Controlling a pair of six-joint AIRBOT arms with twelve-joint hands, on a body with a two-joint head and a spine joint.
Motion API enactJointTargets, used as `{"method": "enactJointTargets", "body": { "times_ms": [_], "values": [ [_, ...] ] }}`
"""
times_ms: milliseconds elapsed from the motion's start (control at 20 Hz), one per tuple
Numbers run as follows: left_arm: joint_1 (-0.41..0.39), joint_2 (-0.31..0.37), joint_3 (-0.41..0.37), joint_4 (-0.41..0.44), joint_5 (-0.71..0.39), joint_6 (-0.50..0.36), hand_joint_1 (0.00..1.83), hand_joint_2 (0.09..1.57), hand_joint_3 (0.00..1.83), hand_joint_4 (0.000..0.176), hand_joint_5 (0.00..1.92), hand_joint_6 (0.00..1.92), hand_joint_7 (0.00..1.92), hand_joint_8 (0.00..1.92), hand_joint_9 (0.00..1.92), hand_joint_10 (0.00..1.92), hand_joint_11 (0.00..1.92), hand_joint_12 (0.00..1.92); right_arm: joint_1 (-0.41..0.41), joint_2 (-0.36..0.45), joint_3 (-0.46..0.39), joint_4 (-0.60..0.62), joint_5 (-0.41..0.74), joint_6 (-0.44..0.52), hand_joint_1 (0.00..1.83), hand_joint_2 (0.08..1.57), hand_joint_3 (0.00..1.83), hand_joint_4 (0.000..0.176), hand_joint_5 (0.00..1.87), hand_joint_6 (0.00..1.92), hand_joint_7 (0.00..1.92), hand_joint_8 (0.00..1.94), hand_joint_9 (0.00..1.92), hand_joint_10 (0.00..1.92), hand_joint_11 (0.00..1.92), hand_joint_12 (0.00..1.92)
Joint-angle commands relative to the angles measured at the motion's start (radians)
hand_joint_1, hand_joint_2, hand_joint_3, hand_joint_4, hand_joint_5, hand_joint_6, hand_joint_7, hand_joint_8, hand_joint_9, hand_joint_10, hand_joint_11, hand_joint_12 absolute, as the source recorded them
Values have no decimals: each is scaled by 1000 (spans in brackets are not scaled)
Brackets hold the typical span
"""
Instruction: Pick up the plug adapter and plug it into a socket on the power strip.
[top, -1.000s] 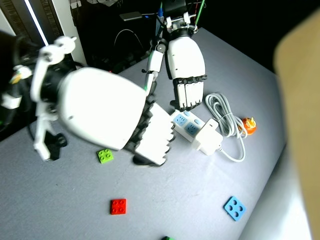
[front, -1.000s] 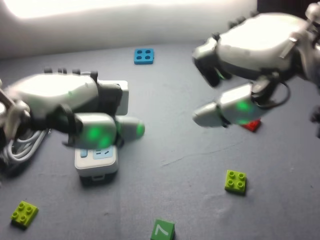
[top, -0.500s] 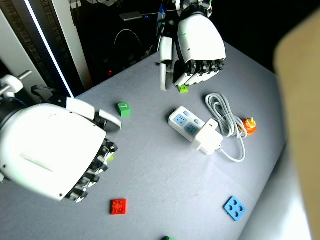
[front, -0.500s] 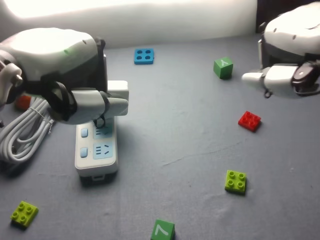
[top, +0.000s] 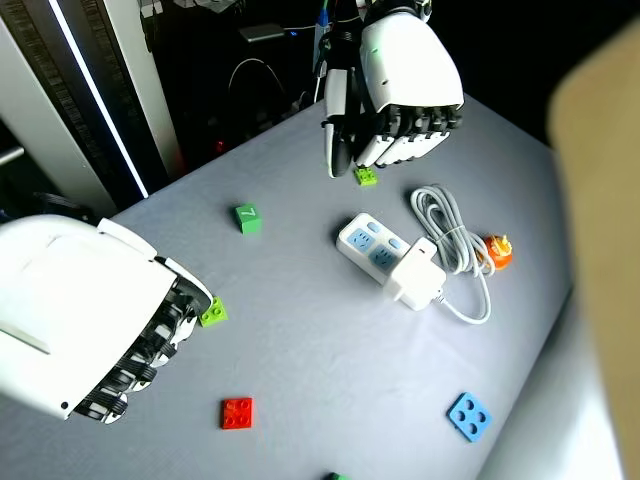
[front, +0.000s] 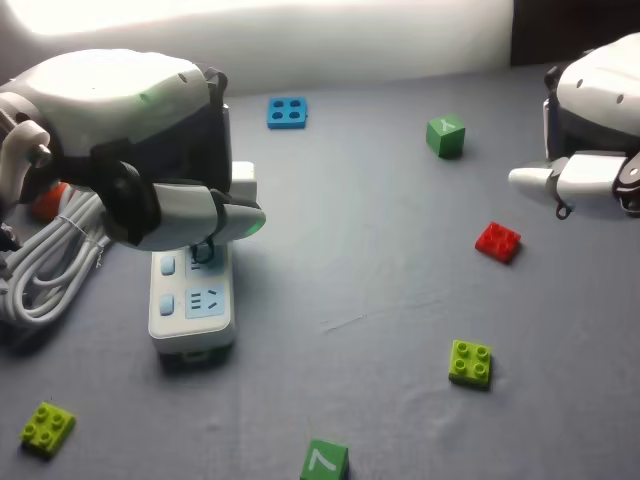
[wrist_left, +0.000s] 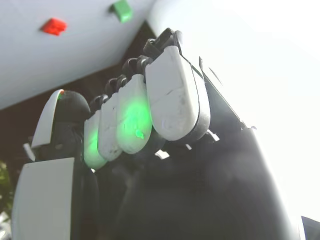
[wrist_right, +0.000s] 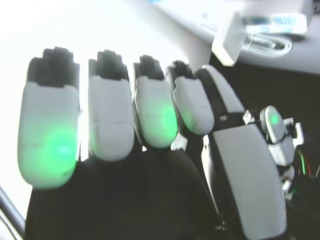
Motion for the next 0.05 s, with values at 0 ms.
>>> {"method": "enactJointTargets", "body": {
  "times_ms": [0],
  "values": [
    [-17, 8, -3, 31, -54, 4, 1321, 1333, 0, 149, 1594, 1921, 1638, 1921, 1672, 1921, 1672, 1921, 7, 9, -2, -39, -24, 7, 1051, 1424, 0, 0, 1468, 1921, 1578, 1941, 1616, 1921, 1673, 1921]
  ]
}}
